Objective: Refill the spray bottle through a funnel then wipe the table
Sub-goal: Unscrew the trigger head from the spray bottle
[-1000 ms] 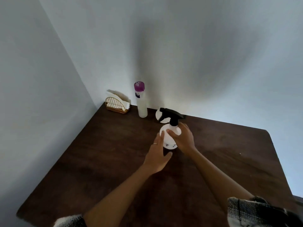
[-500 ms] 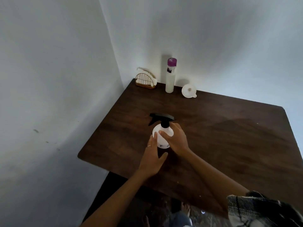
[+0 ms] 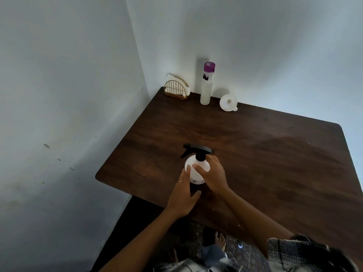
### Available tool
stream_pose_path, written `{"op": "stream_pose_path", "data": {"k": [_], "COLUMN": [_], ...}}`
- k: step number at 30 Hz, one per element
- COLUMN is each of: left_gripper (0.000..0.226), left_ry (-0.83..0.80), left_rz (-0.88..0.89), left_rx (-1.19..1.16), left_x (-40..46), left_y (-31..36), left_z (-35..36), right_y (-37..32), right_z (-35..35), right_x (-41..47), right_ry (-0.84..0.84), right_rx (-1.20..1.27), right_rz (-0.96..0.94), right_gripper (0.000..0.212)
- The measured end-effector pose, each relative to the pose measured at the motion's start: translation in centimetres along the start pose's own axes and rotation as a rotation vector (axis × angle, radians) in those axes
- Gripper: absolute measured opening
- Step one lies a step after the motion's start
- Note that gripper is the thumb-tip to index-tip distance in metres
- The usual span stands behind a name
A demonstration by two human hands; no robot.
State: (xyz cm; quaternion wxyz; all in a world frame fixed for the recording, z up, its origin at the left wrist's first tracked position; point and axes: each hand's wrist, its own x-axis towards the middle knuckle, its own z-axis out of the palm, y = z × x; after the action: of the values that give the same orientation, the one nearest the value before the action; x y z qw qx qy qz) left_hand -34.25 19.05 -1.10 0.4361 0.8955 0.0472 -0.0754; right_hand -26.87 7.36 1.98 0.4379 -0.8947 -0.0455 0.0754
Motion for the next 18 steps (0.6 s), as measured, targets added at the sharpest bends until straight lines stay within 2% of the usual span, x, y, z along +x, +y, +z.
{"op": "stream_pose_path", "data": {"k": [3,6,8,11,14,18], "left_gripper": [0.09,0.09,0.095,0.101,0.085,0.07], "left_ry": [0.023,0.121,0.196,0.21,0.193,0.139], "left_rz": [-0.009,-0.05,-0.07,-0.078,-0.053,-0.022], "left_rx": [0.04,0.143,0.173,0.25,0.299,0.277], "left_x": [0.0,0.3,0.9,3.0,5.3,6.4], "left_y": [0.0,0.3,0.7,1.5,1.8,1.6], "left_z": [0.4,0.7,0.5,0.2,0.1,0.2], "right_y": [0.1,0.0,-0.3,-1.0,-2.1,-3.2], "right_z": [-0.1,-0.2,-0.3,-0.9,-1.3,-1.7], "right_x": [0.2,0.4,0.3,0.5,0.8,1.2], "right_ry": [-0.014,-0.04,-0.032,0.003,0.058,0.11], "right_rx": [-0.017,0.008,0.069,0.219,0.311,0.296], "right_rz": [-0.005,-0.007,0.011,0.017,-0.024,-0.025], "right_gripper": [0.052,0.051,0.053,0.053,0.048,0.035]}}
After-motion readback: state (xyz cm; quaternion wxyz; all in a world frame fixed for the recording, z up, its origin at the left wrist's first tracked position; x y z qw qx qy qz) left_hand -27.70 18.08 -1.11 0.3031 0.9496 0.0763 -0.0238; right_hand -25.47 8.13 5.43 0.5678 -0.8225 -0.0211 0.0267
